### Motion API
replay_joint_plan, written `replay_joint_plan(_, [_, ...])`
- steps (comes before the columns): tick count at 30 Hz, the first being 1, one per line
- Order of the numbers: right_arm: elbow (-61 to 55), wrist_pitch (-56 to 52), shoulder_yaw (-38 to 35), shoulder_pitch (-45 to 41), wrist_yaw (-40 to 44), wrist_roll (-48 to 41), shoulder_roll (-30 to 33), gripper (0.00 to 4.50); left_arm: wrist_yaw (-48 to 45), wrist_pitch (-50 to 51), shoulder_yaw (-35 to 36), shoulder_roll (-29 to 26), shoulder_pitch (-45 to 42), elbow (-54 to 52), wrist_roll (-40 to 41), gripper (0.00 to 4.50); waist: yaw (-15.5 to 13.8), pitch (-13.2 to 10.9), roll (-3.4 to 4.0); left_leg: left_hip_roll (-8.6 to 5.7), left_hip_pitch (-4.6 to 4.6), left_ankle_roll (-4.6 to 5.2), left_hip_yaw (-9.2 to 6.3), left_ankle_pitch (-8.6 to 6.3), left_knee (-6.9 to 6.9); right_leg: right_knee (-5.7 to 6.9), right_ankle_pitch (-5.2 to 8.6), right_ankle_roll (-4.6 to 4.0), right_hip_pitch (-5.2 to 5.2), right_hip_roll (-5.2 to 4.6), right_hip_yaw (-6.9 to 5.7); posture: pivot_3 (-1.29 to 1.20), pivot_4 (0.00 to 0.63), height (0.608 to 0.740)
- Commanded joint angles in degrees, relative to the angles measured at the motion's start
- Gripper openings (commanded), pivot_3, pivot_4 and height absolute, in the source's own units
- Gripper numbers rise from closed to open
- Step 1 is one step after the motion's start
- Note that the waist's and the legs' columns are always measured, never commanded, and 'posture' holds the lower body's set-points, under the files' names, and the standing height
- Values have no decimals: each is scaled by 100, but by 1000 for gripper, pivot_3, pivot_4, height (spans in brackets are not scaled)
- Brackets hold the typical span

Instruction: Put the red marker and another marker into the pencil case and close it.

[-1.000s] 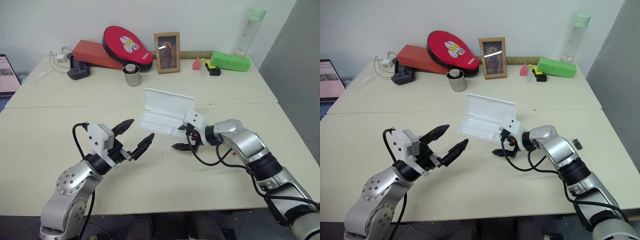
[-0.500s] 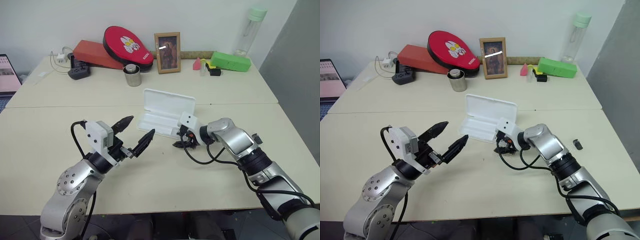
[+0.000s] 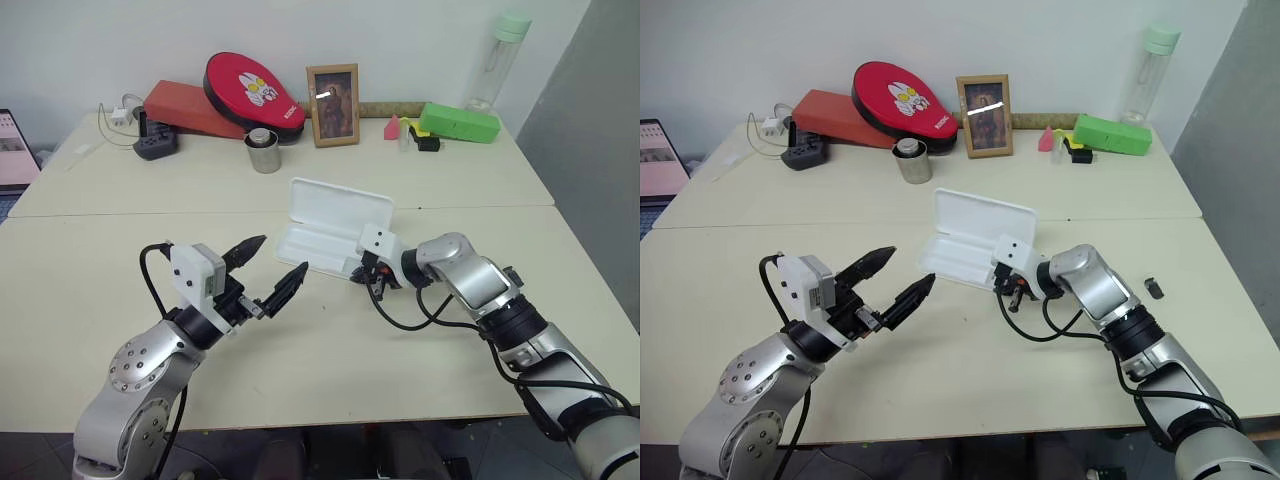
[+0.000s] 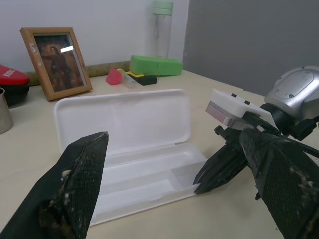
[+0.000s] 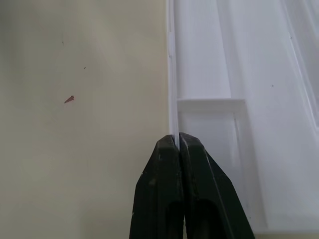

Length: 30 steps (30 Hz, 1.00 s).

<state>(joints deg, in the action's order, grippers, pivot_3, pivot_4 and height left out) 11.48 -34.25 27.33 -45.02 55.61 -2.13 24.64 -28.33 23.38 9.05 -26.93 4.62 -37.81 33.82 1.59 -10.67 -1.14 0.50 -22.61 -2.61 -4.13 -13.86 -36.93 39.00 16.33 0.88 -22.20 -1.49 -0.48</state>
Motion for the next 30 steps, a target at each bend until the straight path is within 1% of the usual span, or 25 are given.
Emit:
replay_joint_plan(1, [-886,964,67,206,894,-151,438,35,-235,33,290,-258,514,-427,173,4500,0,0,1,0,-1,0,1,0,0,-1,0,0,0,0,-1,0,150,740])
replay_joint_plan(3, [-1170,1117,133,306,1244,-199,625,35,-344,42,400,-374,818,-520,221,4500,6,-2,3,3,-3,-1,-4,-1,2,-5,1,0,-4,0,1,0,150,740])
replay_joint_plan(7, [-1256,1380,280,425,1497,-56,755,35,-403,17,532,-473,1122,-587,271,4500,11,-4,6,12,4,1,-7,-4,1,-4,-1,-6,-2,9,0,0,150,740])
replay_joint_plan(12, [-903,1644,346,435,1400,140,569,35,-343,17,507,-439,1120,-624,269,4500,3,-4,6,14,4,1,0,-3,0,-4,-4,-11,1,14,0,0,150,740])
replay_joint_plan(18, [-557,1634,279,369,1295,276,324,35,-286,3,474,-398,1116,-623,242,4500,5,-4,6,15,4,0,-1,-3,1,-4,-4,-13,-1,14,2,0,150,740])
replay_joint_plan(25, [-525,1568,184,398,1244,338,254,35,-260,-48,455,-375,1107,-577,211,4500,9,-4,6,17,8,0,-1,-3,2,-3,-4,-14,0,16,3,0,150,740])
replay_joint_plan(26, [-597,1541,104,410,1241,244,222,35,-255,-56,439,-367,1096,-563,203,4500,9,-4,6,17,7,0,-1,-3,2,-3,-4,-14,0,16,2,0,150,740])
replay_joint_plan(27, [-651,1523,47,418,1242,173,197,424,-253,-61,429,-364,1089,-553,200,4500,8,-4,6,17,7,0,-1,-3,2,-3,-4,-14,0,16,3,0,150,740])
replay_joint_plan(28, [-708,1498,17,423,1267,128,196,575,-250,-67,417,-359,1082,-544,193,4500,8,-4,6,17,7,0,-1,-3,2,-3,-4,-14,0,16,3,0,150,740])
replay_joint_plan(30, [-839,1411,-48,438,1330,49,212,1081,-246,-66,365,-354,1054,-534,183,4500,5,-4,6,17,6,0,-1,-3,1,-3,-4,-14,0,16,2,0,150,740])
